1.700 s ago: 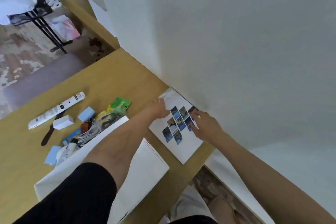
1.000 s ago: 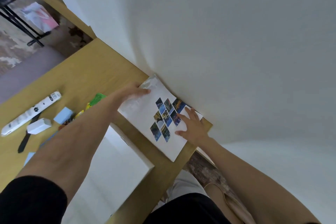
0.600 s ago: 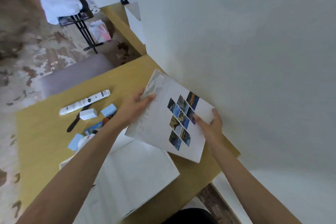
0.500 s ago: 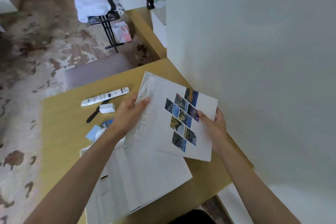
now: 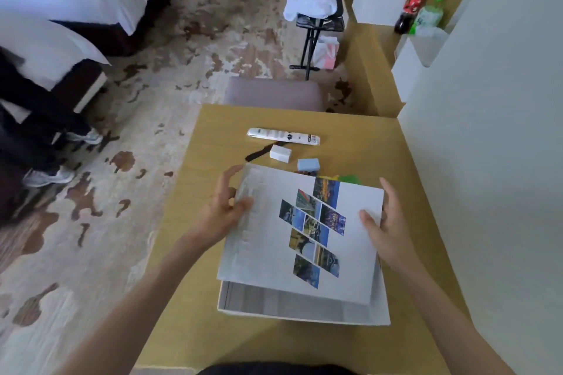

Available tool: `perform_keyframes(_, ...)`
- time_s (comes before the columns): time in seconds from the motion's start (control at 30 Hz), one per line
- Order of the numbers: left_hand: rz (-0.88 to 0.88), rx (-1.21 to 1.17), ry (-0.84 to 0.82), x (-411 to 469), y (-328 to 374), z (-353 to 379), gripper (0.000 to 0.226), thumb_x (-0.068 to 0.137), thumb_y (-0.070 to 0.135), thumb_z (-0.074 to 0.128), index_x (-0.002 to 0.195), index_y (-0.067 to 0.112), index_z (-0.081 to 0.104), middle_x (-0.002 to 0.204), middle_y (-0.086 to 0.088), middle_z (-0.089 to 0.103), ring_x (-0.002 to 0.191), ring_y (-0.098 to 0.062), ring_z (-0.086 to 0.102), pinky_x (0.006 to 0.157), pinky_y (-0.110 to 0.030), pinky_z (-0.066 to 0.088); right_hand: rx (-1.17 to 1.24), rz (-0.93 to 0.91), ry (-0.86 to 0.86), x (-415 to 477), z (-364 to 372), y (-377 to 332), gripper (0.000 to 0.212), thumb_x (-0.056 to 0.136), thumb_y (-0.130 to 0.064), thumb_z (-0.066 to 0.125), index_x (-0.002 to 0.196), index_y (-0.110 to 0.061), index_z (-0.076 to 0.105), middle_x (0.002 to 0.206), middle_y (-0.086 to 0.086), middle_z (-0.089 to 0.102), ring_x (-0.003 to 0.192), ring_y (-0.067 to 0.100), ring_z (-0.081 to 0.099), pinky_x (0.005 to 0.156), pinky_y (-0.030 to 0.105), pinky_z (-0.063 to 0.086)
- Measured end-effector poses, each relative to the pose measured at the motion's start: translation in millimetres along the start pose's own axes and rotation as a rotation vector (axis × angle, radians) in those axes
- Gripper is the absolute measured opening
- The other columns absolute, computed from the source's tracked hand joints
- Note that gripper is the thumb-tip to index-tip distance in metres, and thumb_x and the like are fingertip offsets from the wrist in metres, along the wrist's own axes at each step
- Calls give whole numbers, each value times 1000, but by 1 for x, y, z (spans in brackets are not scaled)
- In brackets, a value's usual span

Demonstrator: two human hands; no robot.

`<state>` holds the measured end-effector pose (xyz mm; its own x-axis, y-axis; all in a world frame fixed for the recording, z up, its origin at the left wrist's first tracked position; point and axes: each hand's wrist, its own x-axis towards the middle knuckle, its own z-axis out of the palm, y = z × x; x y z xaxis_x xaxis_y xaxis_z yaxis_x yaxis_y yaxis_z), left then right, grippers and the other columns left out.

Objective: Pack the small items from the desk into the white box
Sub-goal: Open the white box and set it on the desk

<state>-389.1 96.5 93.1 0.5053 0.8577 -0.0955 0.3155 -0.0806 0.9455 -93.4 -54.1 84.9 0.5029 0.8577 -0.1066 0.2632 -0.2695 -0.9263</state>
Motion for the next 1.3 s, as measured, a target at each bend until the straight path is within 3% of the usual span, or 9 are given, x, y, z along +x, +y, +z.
perform_keyframes(0.1, -31, 155, -16, -3, -4, 1, 60, 81, 49, 58, 132, 55, 27, 88, 4, 70, 80, -24, 69, 67, -50, 58, -240, -53, 37, -9, -3, 6, 49, 97, -22, 56, 139, -37, 38, 147, -9, 44, 132, 12, 43, 110, 45, 39)
perform_keyframes(0.27, -9, 238, -38, -2, -2, 6, 31, 88, 45, 57, 115, 44, 43, 71, 5, 67, 54, -14, 66, 49, -42, 59, -422, -121, 39, -20, -10, 13, 33, 99, -28, 49, 133, -28, 48, 125, 1, 61, 105, 14, 58, 89, 36, 50)
perform_keyframes(0.37, 43, 475, -48, -7, -3, 8, 31, 91, 44, 54, 117, 34, 43, 73, 0, 62, 58, -24, 66, 54, -39, 57, -562, -211, 22, -26, -10, 16, 33, 100, -24, 49, 132, -25, 55, 95, -7, 53, 79, 5, 52, 68, 18, 39)
perform_keyframes(0.5, 253, 689, 24, -13, -5, 9, 36, 90, 41, 58, 117, 18, 51, 72, -2, 54, 65, -27, 56, 57, -35, 49, -692, -317, 36, -25, -8, 16, 32, 99, -16, 50, 130, -17, 59, 88, -4, 44, 67, 9, 45, 55, 18, 35)
perform_keyframes(0.73, 572, 1226, 31, 2, -17, 14, 28, 60, 4, 76, 84, 7, 61, 79, -9, 62, 74, -31, 60, 59, -38, 49, -1067, -360, -98, -17, -3, 26, 31, 97, -18, 50, 127, -19, 58, 120, -2, 62, 112, 18, 46, 91, 31, 36)
perform_keyframes(0.87, 569, 1325, 58, 5, -23, 21, 44, 56, 4, 74, 99, 6, 66, 90, -9, 69, 82, -30, 65, 86, -47, 52, -1191, -407, -69, -16, 7, 25, 48, 90, -18, 63, 136, -12, 52, 126, 6, 58, 120, 26, 46, 108, 47, 35)
perform_keyframes(1.07, 577, 1247, -111, 2, -25, 59, 59, 74, 13, 72, 129, 12, 49, 135, -14, 51, 124, -32, 50, 107, -51, 37, -994, -520, -184, -16, 28, 30, 39, 89, -15, 63, 128, -15, 60, 135, 8, 54, 124, 25, 51, 87, 36, 52)
perform_keyframes(1.2, 297, 1201, -453, 7, -32, 91, 76, 80, 49, 65, 142, 22, 30, 154, -8, 25, 141, -27, 26, 109, -47, 33, -1050, -304, -459, -4, 47, 45, 57, 93, -46, 53, 146, -26, 40, 160, 6, 20, 145, 24, 19, 111, 45, 33)
perform_keyframes(1.3, 116, 1253, -571, 13, -45, 103, 95, 75, 59, 65, 148, 24, 15, 159, -8, 7, 146, -27, 6, 112, -57, 23, -1112, -189, -592, 0, 54, 56, 78, 87, -60, 54, 152, -32, 21, 163, 7, 4, 148, 26, 3, 115, 57, 19)
